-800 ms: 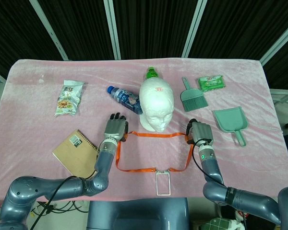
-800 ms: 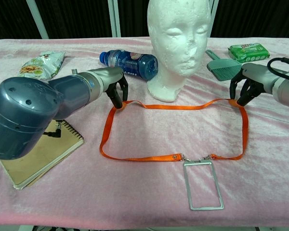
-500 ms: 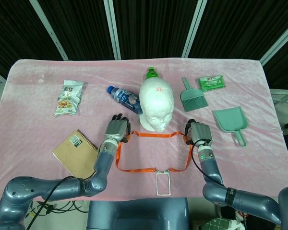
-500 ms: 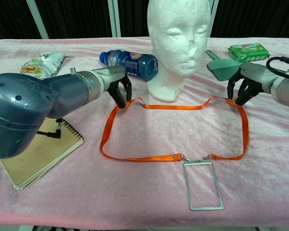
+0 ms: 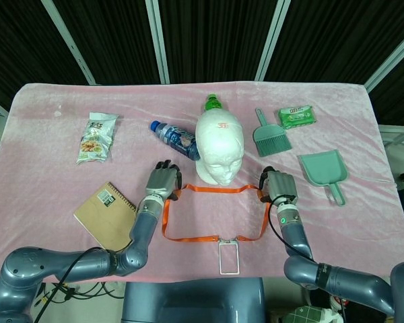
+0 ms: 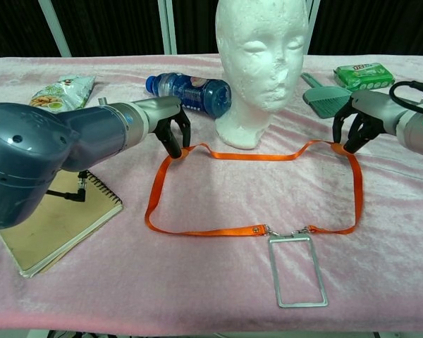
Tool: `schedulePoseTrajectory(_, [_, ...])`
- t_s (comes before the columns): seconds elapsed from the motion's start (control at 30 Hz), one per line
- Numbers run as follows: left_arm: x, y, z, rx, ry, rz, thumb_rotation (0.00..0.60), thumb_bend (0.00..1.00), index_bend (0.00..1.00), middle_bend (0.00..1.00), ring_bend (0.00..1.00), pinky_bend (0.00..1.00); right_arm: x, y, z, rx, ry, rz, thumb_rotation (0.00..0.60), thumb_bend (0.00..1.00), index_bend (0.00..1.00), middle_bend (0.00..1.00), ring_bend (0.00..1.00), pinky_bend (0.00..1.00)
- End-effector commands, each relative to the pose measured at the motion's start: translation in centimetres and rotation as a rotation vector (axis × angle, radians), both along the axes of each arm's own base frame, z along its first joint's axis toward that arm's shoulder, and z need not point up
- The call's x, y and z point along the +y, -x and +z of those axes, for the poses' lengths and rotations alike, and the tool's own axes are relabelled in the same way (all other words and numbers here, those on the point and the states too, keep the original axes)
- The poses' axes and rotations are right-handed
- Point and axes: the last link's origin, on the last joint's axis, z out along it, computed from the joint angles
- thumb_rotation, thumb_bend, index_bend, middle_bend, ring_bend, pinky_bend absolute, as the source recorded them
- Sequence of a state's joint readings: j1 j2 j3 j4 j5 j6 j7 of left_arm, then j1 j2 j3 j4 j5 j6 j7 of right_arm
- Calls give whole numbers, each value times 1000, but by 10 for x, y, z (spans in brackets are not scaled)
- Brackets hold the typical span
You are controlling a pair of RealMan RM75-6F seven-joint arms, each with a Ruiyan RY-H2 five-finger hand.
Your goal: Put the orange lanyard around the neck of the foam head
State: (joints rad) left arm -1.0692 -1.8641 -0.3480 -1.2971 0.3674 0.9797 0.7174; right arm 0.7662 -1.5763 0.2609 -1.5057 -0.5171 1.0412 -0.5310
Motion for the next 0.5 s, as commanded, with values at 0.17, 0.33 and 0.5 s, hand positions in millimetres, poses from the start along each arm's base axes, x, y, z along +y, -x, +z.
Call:
schedulePoseTrajectory(0.17, [-3,0,6,6,0,-85,600,469,637,218,0,51,4,-2,8,-19,4,17,600,457,755,238,336,340])
schedulePoseTrajectory(0.33, [-11,4,18,-23,-1,-158,600,469,637,217,0,51,14,1,24,-46,18,42,600,457,757,238,336,340])
schedulePoseTrajectory(0.5, [-21,8,38,-76,17,-206,600,469,637,216,0,51,29,3,48,-94,47,72,600,456,768,238,335,340])
